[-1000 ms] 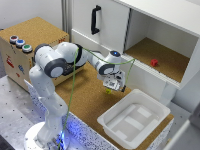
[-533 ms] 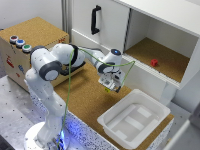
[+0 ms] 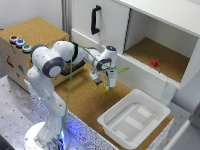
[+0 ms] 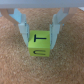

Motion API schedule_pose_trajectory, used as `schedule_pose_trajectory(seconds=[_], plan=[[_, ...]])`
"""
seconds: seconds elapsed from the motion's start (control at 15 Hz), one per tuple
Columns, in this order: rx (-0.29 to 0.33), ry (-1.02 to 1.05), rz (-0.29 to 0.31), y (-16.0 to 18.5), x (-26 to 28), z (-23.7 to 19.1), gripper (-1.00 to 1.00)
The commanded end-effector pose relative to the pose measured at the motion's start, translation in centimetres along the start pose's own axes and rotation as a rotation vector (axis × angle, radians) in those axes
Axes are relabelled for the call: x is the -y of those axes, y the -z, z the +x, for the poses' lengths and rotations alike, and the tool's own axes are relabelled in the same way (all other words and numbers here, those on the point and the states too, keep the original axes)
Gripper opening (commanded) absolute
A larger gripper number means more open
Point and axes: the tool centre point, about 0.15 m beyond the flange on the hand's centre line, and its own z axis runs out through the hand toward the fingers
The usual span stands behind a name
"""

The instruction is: Rotate the yellow block towards the right

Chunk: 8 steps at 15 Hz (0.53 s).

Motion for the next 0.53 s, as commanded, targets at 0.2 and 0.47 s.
schedule_pose_trajectory(seconds=[0.2,0.47], plan=[[0.021,-0.482,0.148,-2.1,-3.6,0.2,-1.0],[0.069,-0.539,0.166,-3.5,-2.5,-0.1,-1.0]])
